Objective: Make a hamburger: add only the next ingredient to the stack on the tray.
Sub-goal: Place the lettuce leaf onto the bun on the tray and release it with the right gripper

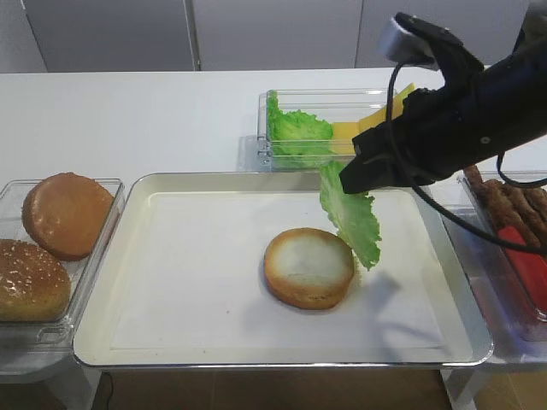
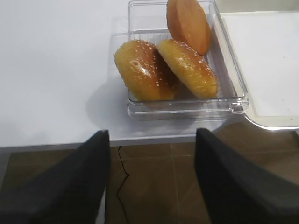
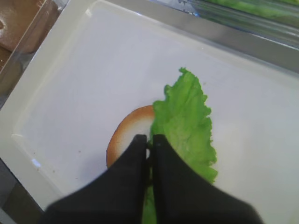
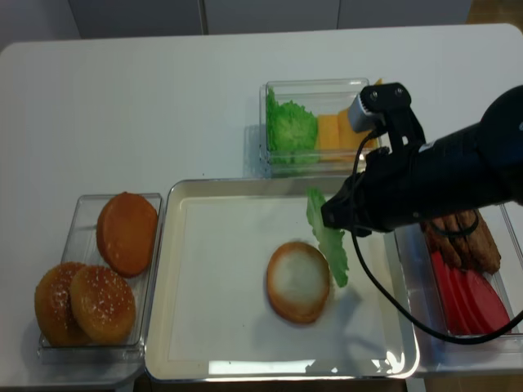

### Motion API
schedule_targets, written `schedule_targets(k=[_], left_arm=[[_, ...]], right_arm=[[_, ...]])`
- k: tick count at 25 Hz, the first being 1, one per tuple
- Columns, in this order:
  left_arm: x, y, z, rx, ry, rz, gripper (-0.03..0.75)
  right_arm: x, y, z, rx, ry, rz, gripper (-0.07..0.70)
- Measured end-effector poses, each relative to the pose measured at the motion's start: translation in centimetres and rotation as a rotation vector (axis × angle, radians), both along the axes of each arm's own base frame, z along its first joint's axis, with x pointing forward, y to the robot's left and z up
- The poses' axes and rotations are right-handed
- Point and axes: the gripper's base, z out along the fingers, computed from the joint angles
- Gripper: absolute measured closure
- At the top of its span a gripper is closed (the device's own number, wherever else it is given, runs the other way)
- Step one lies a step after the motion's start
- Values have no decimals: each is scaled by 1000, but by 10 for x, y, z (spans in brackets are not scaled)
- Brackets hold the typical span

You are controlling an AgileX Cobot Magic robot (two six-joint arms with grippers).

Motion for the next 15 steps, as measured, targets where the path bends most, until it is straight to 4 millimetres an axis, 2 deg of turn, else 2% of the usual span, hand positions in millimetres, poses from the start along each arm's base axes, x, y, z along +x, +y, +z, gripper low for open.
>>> schedule_targets(k=[5,15], left_arm=[[0,0,0,0,0,0,288],[0,0,0,0,0,0,288]], right_arm=[[3,6,-11,40,62,23,591],[4,9,-14,68,84,34,591]])
